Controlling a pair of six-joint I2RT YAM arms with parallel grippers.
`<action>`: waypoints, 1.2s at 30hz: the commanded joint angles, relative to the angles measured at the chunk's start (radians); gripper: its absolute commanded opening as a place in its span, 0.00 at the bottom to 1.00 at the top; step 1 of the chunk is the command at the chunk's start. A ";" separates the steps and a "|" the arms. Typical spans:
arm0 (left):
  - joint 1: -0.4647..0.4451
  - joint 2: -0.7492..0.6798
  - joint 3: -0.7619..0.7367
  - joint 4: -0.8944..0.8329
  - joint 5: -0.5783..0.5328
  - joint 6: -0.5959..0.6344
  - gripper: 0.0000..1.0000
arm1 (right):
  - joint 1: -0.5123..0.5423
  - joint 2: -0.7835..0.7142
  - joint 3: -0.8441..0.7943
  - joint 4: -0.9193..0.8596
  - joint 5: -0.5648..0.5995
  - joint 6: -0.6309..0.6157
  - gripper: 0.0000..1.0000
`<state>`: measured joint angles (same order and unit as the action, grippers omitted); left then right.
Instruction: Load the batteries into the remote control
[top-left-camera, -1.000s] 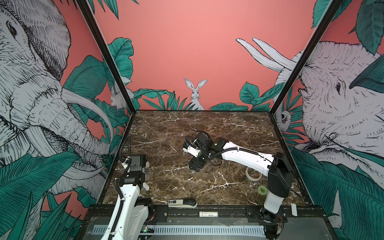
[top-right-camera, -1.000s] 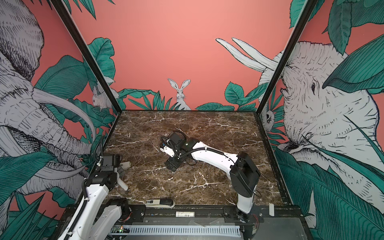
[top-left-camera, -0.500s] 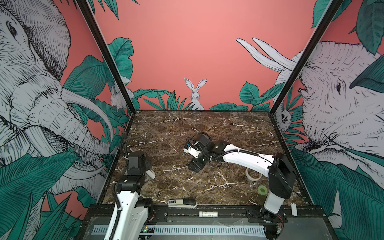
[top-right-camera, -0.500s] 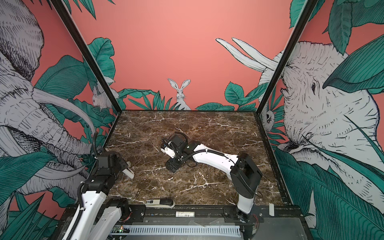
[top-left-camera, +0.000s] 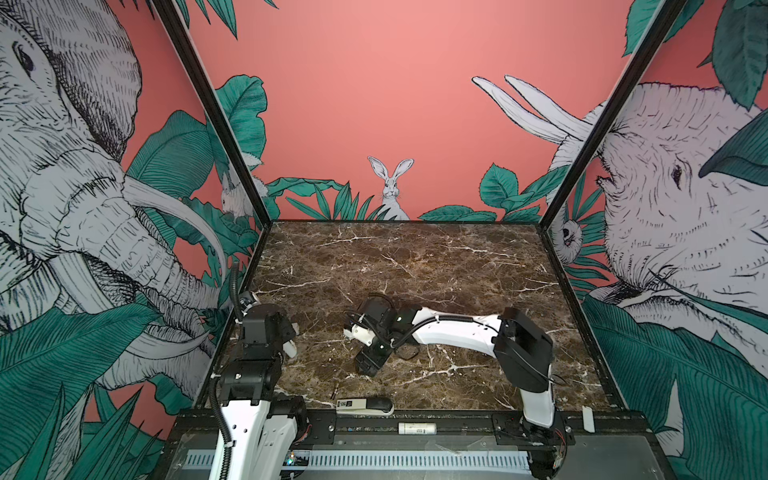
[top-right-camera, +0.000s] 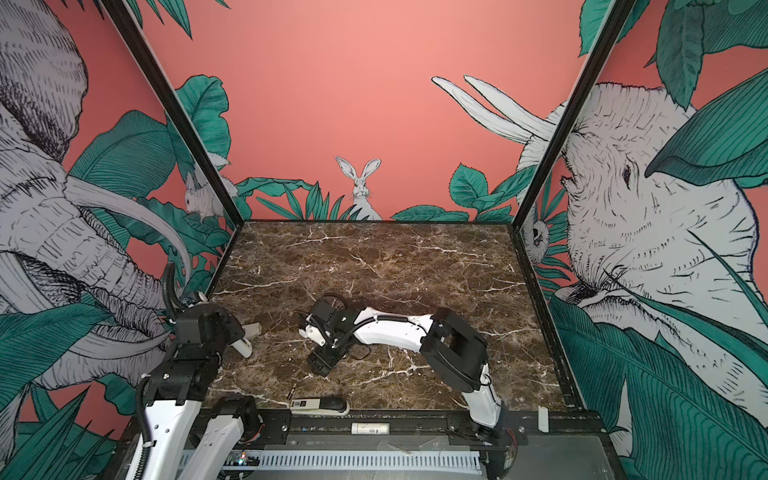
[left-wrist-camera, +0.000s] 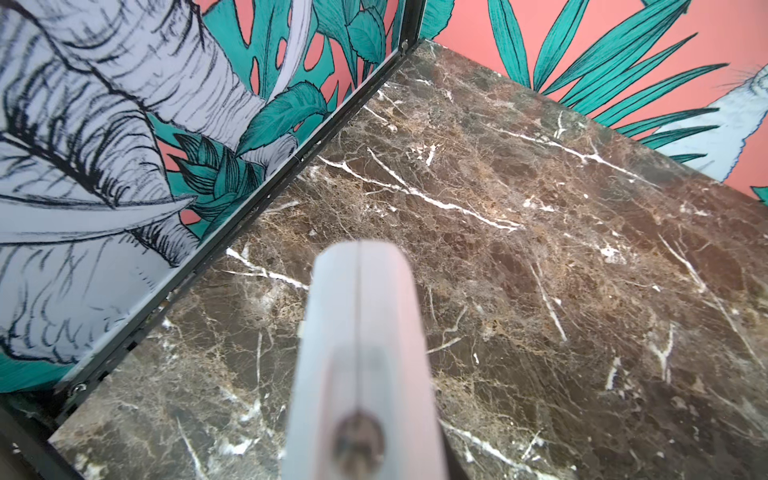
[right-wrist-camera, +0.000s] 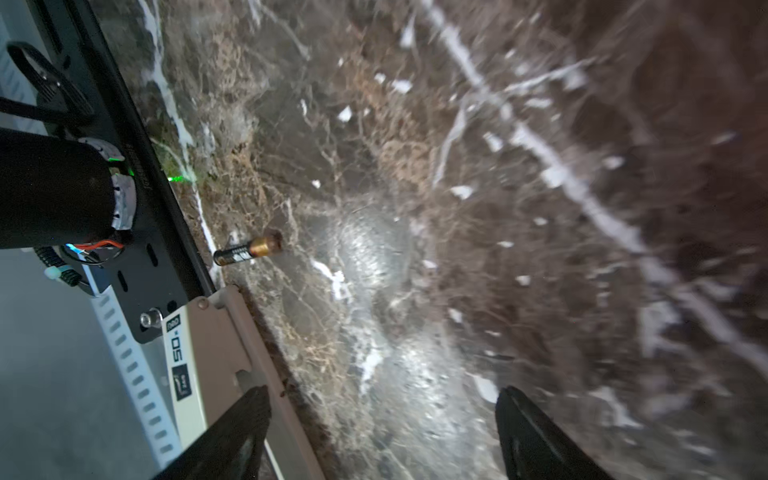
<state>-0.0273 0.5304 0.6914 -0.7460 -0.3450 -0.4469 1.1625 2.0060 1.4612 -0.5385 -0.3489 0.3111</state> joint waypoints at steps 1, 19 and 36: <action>-0.002 -0.009 0.004 -0.007 -0.018 0.023 0.00 | 0.043 0.012 0.032 -0.031 -0.022 0.168 0.84; -0.002 -0.098 -0.013 0.003 -0.022 0.043 0.00 | 0.083 0.149 0.149 -0.017 -0.155 0.390 0.75; -0.086 -0.167 -0.006 -0.031 -0.167 0.036 0.00 | 0.127 0.329 0.410 -0.211 -0.085 0.479 0.51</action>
<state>-0.0990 0.3771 0.6777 -0.7601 -0.4477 -0.4141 1.2716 2.3020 1.8351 -0.6643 -0.4721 0.7586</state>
